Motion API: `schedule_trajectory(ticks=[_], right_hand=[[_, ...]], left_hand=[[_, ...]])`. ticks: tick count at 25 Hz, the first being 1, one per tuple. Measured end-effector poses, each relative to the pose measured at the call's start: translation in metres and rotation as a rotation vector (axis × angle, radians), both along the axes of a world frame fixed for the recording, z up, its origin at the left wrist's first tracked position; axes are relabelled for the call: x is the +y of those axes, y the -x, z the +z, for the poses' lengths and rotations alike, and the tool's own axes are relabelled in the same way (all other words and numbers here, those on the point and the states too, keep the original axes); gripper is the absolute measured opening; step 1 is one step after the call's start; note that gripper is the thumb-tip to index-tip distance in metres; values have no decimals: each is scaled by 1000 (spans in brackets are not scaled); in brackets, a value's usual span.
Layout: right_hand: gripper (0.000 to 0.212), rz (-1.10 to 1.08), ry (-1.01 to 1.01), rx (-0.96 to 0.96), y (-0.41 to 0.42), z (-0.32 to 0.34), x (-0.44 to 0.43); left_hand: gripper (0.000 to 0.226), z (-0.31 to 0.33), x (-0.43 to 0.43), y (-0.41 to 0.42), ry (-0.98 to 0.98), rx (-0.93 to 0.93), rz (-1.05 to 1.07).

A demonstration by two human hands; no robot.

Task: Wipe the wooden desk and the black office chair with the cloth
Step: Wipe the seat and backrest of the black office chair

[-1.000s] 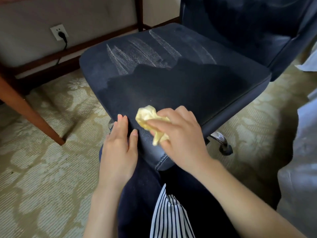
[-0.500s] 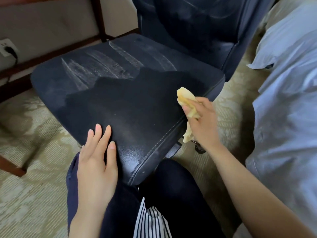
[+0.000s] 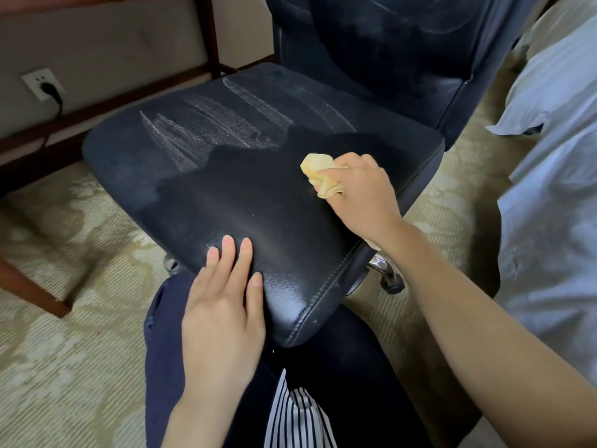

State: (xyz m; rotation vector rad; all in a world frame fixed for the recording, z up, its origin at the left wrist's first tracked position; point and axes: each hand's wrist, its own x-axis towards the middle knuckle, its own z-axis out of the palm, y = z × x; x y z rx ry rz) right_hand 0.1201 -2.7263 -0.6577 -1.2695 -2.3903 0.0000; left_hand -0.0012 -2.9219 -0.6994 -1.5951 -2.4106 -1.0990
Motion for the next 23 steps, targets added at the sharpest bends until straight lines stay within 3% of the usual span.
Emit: schedule_trajectory(ticks=[7, 14, 17, 19, 23], right_hand=[[37, 486, -47, -237, 64, 19, -20], [33, 854, -183, -425, 115, 12, -37], [35, 944, -183, -470, 125, 12, -34], [38, 954, -112, -403, 120, 13, -27], [44, 896, 16, -254, 99, 8, -15]], left_hand=[[51, 5, -1, -19, 83, 228, -15], [55, 2, 10, -45, 163, 300, -43], [53, 10, 13, -49, 170, 229, -130], [46, 15, 13, -38, 55, 159, -219], [32, 30, 13, 18, -184, -224, -196]])
